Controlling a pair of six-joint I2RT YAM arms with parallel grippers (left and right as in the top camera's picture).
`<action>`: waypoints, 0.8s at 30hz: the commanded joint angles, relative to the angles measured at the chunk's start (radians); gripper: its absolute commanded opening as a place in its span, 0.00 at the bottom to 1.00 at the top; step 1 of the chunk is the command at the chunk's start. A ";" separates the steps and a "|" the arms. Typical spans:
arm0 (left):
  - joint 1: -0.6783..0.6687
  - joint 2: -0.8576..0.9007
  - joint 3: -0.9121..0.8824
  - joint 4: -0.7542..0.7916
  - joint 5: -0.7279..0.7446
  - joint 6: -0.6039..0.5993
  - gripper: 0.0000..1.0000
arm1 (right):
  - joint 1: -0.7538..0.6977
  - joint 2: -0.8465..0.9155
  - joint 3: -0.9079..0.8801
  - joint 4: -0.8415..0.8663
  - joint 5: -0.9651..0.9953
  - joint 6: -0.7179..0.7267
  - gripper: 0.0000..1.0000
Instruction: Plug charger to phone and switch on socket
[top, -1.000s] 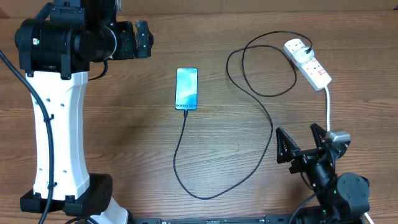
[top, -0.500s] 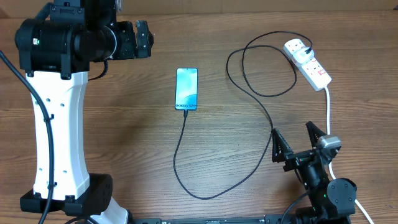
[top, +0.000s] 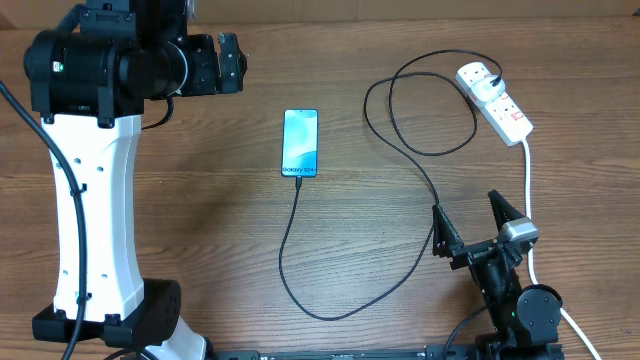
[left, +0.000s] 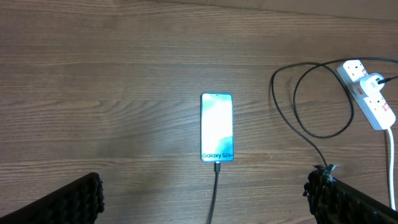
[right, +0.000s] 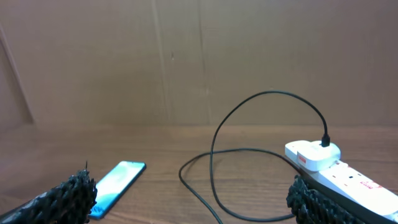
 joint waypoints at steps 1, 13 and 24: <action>0.004 0.008 0.000 0.002 -0.010 -0.003 1.00 | 0.002 -0.012 -0.010 -0.026 -0.029 -0.077 1.00; 0.004 0.008 0.000 0.002 -0.010 -0.003 1.00 | 0.002 -0.012 -0.010 -0.097 0.017 -0.119 1.00; 0.004 0.008 0.000 0.002 -0.010 -0.003 0.99 | 0.002 -0.012 -0.010 -0.100 0.035 -0.106 1.00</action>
